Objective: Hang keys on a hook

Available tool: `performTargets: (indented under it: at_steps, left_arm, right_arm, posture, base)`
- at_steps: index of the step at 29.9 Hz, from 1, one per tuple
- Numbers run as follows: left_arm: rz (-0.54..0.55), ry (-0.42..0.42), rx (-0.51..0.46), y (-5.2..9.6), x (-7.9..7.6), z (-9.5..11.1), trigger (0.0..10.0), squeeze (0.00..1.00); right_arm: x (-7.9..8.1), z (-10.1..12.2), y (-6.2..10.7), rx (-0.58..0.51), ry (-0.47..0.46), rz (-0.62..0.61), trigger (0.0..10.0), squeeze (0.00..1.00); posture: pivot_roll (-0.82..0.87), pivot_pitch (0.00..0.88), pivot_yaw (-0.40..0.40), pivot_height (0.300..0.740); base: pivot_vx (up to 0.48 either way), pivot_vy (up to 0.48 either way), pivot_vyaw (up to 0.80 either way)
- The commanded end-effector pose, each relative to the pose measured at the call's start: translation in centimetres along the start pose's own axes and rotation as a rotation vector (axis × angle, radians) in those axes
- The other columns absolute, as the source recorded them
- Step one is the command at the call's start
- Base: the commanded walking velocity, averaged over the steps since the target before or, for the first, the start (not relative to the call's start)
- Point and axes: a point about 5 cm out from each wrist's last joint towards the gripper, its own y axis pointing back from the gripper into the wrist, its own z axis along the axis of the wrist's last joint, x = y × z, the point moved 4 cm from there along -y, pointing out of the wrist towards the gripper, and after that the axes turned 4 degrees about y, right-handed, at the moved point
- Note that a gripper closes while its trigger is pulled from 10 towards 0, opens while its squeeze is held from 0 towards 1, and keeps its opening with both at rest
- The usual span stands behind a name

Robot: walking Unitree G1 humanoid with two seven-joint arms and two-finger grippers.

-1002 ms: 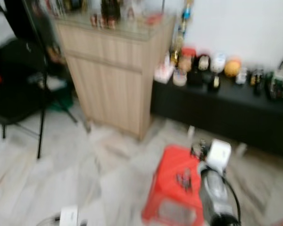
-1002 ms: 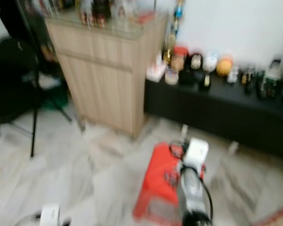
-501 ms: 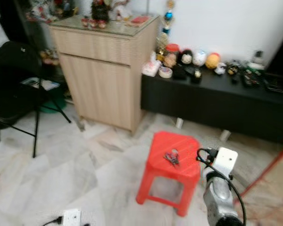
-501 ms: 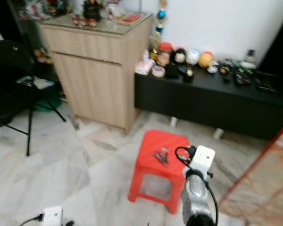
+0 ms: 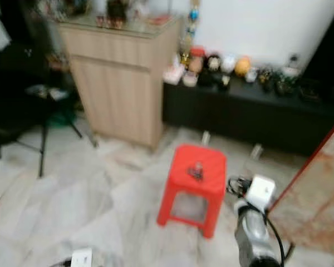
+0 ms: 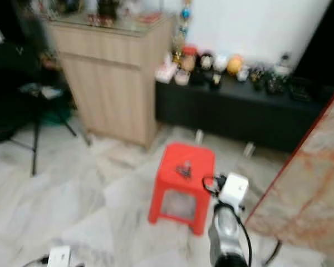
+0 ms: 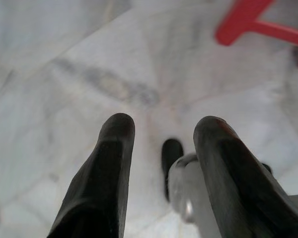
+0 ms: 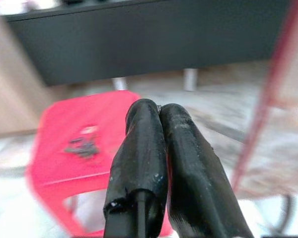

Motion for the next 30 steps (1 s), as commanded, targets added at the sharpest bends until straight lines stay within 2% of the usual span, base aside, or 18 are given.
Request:
performTargets:
  at_steps: [1, 11, 13, 30]
  left_arm:
    - [-0.014, -0.015, 0.009, 0.03, -0.15, -0.19, 10.0, 0.0]
    - [-0.013, -0.014, 0.019, 0.15, -0.06, -0.58, 10.0, 0.0]
    - [-0.026, -0.041, 0.018, 0.15, -0.23, -0.58, 10.0, 0.0]
    - [-0.02, -0.026, 0.016, 0.13, -0.17, -0.5, 10.0, 0.0]
  right_arm:
    - [-0.1, 0.2, -0.13, -0.003, 0.0, -0.005, 10.0, 0.0]
    - [-0.15, 0.22, -0.08, -0.005, 0.002, -0.009, 10.0, 0.0]
    - [-0.19, 0.17, -0.02, -0.007, 0.003, -0.009, 10.0, 0.0]
    - [0.1, 0.38, 0.02, -0.021, -0.014, -0.001, 10.0, 0.0]
  posture:
    - [0.04, 0.0, -0.08, 0.74]
    - [0.04, 0.0, -0.081, 0.74]
    - [0.04, 0.0, -0.08, 0.74]
    - [0.05, 0.0, -0.079, 0.74]
  base:
    - [0.0, 0.0, -0.8]
    - [0.0, 0.0, -0.79]
    - [0.0, -0.292, -0.78]
    - [0.0, -0.472, -0.68]
